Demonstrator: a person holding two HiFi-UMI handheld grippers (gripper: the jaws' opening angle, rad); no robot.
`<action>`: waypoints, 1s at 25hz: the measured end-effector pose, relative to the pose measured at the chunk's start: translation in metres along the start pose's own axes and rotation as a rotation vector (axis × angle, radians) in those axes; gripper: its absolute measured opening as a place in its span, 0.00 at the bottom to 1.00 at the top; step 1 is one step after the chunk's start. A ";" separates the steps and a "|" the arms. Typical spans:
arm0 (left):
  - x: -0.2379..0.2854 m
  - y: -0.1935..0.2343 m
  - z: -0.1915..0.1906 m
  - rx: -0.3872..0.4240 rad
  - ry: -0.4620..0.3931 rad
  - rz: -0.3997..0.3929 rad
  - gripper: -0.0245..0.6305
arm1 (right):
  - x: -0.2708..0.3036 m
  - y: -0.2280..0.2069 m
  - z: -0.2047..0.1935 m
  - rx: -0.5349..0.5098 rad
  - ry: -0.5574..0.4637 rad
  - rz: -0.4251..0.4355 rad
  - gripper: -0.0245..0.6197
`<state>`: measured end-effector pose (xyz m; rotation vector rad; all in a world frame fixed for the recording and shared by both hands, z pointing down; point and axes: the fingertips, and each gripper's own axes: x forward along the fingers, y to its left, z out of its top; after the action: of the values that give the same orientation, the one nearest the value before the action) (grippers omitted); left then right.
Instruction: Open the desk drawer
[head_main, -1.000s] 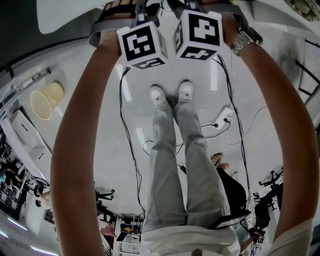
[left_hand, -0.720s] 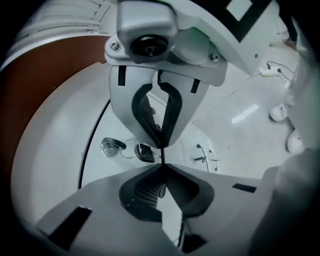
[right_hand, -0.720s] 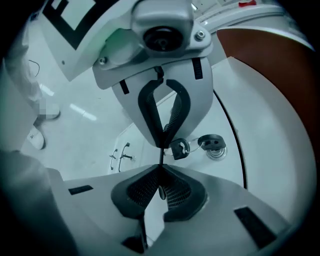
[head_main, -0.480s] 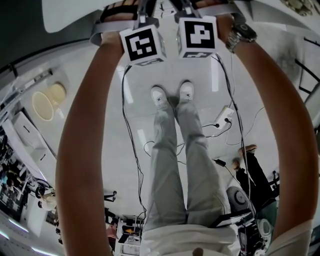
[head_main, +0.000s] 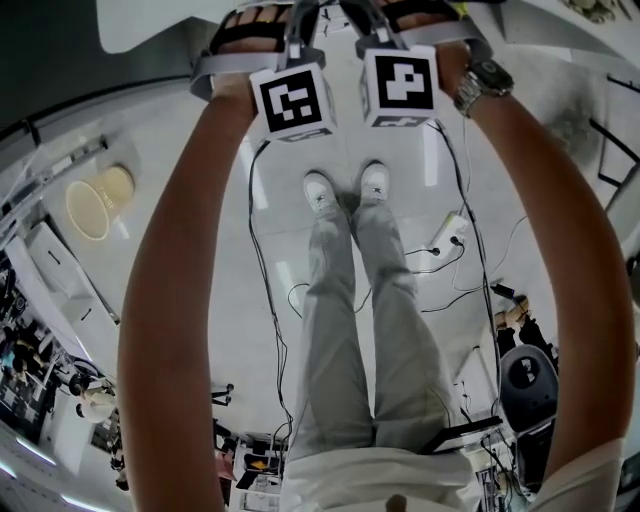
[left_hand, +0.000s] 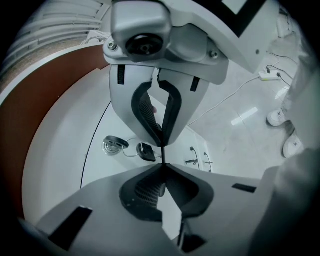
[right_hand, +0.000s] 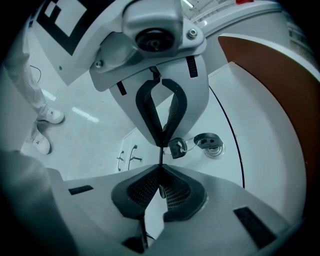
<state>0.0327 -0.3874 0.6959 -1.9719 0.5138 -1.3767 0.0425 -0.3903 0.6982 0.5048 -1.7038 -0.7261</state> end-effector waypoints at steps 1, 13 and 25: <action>-0.002 -0.003 0.001 -0.003 -0.001 -0.007 0.07 | -0.002 0.002 0.001 0.005 -0.003 0.004 0.09; -0.032 -0.035 0.011 0.001 -0.023 -0.040 0.07 | -0.031 0.035 0.016 0.020 -0.022 0.022 0.09; -0.048 -0.059 0.020 -0.023 -0.025 -0.077 0.07 | -0.049 0.060 0.016 0.025 -0.011 0.041 0.09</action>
<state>0.0308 -0.3091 0.7012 -2.0437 0.4476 -1.3972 0.0413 -0.3115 0.7036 0.4823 -1.7300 -0.6799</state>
